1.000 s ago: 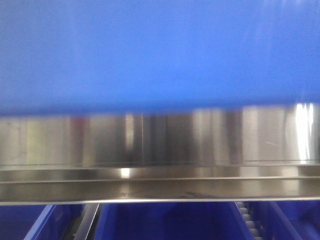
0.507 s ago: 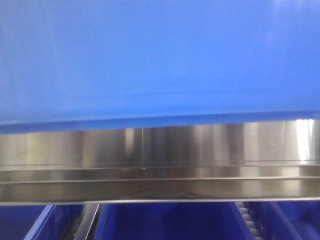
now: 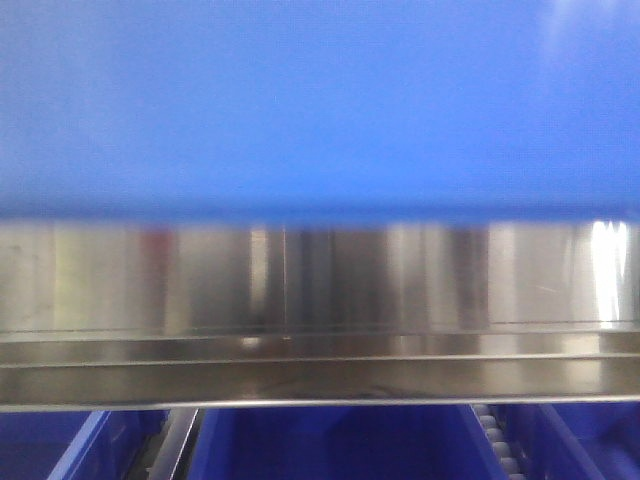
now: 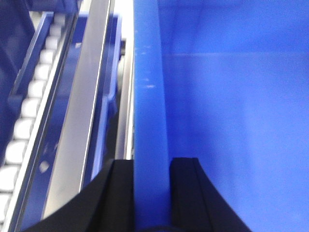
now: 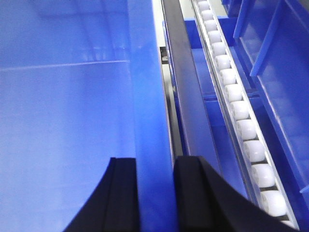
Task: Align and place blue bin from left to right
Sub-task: 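Lift the blue bin with both grippers and pull it off the shelf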
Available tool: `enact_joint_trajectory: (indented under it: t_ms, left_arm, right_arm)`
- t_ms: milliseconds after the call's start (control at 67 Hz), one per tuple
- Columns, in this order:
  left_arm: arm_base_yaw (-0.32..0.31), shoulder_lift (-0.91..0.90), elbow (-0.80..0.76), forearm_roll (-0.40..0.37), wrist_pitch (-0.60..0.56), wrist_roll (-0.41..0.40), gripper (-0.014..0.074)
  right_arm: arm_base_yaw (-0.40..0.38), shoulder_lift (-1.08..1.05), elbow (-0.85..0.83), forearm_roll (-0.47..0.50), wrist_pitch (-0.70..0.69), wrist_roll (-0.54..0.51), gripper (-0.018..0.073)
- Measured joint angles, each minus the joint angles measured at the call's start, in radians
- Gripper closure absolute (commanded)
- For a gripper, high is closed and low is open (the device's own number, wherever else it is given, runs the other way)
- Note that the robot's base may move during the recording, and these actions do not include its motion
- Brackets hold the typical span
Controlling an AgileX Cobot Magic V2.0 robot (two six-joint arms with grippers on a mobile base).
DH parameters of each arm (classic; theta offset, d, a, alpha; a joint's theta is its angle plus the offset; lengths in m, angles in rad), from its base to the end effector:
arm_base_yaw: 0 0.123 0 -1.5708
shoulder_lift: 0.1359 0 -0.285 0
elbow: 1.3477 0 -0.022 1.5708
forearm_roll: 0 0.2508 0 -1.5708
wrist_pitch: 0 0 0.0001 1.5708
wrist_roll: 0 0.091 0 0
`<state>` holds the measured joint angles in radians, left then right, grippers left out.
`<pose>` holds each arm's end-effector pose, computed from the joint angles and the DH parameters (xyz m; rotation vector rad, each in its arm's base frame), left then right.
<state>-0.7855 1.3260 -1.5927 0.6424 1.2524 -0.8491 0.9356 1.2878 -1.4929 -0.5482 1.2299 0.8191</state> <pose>0.2115 -0.1382 0.4588 -0.0845 2.2189 -0.0305 0.1797 0.1684 0.4369 -0.1514 2.3097 0.1455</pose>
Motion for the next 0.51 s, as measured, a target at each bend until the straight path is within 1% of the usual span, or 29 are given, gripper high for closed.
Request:
enact_joint_trajectory:
  t_ms: [134,507]
  left_arm:
    - [-0.002,-0.002,-0.016,0.016,0.000,0.000,0.0707]
    - [-0.002,-0.004,-0.018,0.016,0.019,0.000,0.0707]
  right_arm:
    - [0.002,0.000,0.000,0.000,-0.007,0.003,0.0640]
    - [0.004,-0.002,-0.013,0.008,-0.007,0.003,0.0640]
